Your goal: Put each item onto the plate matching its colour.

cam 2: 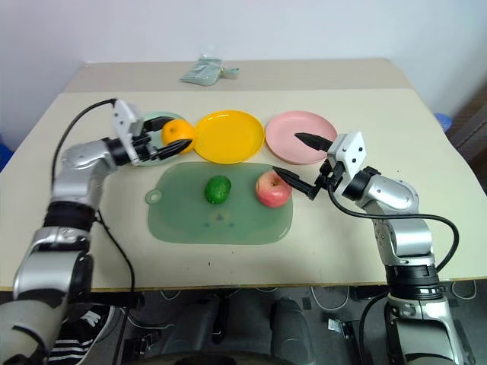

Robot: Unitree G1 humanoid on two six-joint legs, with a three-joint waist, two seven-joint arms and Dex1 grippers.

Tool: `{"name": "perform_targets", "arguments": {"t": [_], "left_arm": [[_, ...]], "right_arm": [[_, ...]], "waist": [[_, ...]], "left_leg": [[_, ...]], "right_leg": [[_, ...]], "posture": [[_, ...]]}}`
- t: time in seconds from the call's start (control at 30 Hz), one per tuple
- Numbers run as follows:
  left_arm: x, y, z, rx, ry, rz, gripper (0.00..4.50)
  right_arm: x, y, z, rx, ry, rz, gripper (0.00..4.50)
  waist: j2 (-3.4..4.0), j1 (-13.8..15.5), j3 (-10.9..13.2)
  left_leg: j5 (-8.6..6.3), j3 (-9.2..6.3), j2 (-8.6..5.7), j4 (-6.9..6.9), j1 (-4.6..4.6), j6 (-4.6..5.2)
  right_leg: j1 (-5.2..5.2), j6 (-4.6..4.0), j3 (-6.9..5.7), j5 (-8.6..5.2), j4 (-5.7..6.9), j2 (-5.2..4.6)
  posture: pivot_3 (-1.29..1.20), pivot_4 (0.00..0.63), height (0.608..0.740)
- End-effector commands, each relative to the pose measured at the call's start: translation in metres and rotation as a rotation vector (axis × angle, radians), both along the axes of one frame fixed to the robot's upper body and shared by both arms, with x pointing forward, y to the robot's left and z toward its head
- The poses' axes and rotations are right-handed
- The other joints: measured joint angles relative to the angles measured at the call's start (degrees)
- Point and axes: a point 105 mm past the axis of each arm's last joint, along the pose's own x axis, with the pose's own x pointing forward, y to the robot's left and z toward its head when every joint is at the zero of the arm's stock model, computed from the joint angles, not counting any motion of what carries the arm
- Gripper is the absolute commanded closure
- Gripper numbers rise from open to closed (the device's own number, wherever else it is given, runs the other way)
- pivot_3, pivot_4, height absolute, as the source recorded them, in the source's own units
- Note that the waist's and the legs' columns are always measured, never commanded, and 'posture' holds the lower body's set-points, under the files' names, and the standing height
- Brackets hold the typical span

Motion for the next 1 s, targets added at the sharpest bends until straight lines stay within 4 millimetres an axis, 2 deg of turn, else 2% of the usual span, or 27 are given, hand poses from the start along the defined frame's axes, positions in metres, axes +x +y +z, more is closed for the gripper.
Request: {"name": "perform_targets", "arguments": {"t": [0.03, 0.17, 0.4, 0.67, 0.8, 0.93, 1.0], "left_arm": [[0.014, -0.027, 0.015, -0.011, -0.076, 0.008, 1.11], [0.026, -0.063, 0.024, -0.036, -0.083, 0.0, 1.11], [0.033, -0.092, 0.022, -0.037, -0.058, 0.011, 1.11], [0.047, -0.085, 0.004, -0.037, 0.027, 0.178, 1.11], [0.044, -0.09, -0.008, -0.043, 0.083, 0.161, 1.11], [0.044, -0.088, -0.013, -0.034, 0.102, 0.168, 1.11], [0.045, -0.086, -0.012, -0.026, 0.09, 0.184, 0.08]], "right_arm": [[0.01, -0.005, 0.013, 0.006, -0.064, -0.071, 0.0], [0.021, -0.018, 0.017, 0.01, -0.099, -0.184, 0.0], [0.024, -0.023, 0.02, 0.042, -0.117, -0.25, 0.0], [0.019, -0.027, 0.019, 0.043, -0.112, -0.26, 0.0], [0.012, -0.017, 0.015, 0.028, -0.106, -0.202, 0.0], [0.012, -0.016, 0.016, 0.029, -0.109, -0.198, 0.0], [0.011, -0.016, 0.016, 0.024, -0.111, -0.192, 0.0]], "waist": [[-0.06, 0.0, 0.0], [-0.12, -0.2, 0.1], [-0.13, -0.4, 0.1], [-0.14, -0.3, 0.1], [-0.14, -0.2, 0.1], [-0.14, -0.2, 0.1], [-0.14, -0.4, 0.1]], "left_leg": [[0.0, 0.0, -0.03, 0.03, 0.0, 0.0], [0.01, 0.0, -0.07, 0.08, -0.01, 0.02], [0.0, 0.04, -0.07, -0.04, 0.0, 0.04], [-0.01, 0.04, -0.09, 0.04, -0.01, 0.05], [-0.01, 0.04, -0.09, 0.02, -0.01, 0.05], [-0.01, 0.05, -0.1, 0.04, -0.02, 0.05], [-0.01, 0.05, -0.1, 0.04, -0.01, 0.05]], "right_leg": [[0.03, 0.02, 0.0, 0.02, 0.0, 0.0], [0.03, 0.05, 0.0, 0.07, 0.0, 0.0], [-0.02, 0.05, 0.0, 0.07, 0.01, 0.02], [0.01, 0.08, 0.0, 0.09, 0.02, 0.02], [0.02, 0.09, 0.0, 0.09, 0.01, 0.03], [0.03, 0.1, 0.0, 0.1, 0.01, 0.03], [0.03, 0.1, 0.0, 0.1, 0.01, 0.04]], "posture": [[0.0, 0.15, 0.74], [0.0, 0.15, 0.74], [0.0, 0.15, 0.74], [0.0, 0.15, 0.74], [0.0, 0.15, 0.74], [0.0, 0.15, 0.74], [0.0, 0.15, 0.74]]}}
